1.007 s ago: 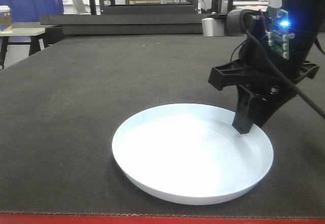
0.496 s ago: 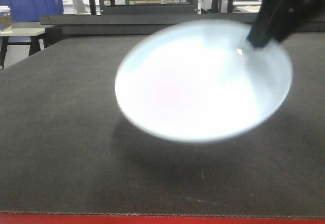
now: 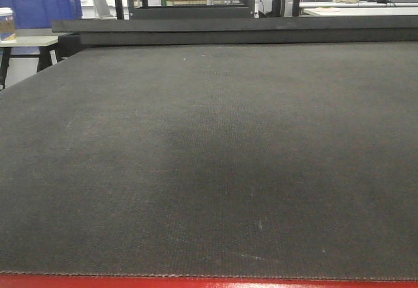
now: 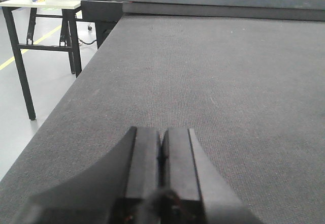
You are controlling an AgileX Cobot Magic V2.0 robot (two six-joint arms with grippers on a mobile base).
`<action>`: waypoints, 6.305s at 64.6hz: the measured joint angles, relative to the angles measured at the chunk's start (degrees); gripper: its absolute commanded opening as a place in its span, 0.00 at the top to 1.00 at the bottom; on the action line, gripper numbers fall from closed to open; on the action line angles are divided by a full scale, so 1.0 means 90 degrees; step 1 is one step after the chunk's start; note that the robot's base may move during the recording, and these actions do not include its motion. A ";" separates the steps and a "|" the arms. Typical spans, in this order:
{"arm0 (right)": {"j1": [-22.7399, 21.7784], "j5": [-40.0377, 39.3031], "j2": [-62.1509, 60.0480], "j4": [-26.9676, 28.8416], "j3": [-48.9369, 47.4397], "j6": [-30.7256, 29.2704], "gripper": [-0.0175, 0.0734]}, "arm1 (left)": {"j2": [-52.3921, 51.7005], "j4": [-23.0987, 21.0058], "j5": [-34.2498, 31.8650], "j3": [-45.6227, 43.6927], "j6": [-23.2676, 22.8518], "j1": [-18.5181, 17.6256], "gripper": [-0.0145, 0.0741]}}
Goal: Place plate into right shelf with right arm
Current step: 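Lift the white plate off the table with the right gripper, then drive the base toward the shelf of blue bins holding the plate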
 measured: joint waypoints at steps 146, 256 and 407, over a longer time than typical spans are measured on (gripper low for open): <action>0.0000 -0.0628 -0.4410 0.0000 0.2337 0.0000 0.73 | 0.0000 0.0000 0.0000 0.0000 0.0000 0.0000 0.89; 0.0000 -0.0628 -0.4410 0.0000 0.2337 0.0000 0.73 | 0.0000 0.0000 0.0000 0.0000 0.0000 0.0000 0.89; 0.0000 -0.0628 -0.4410 0.0012 0.2337 0.0000 0.73 | 0.0000 0.0000 0.0000 0.0000 0.0000 0.0000 0.89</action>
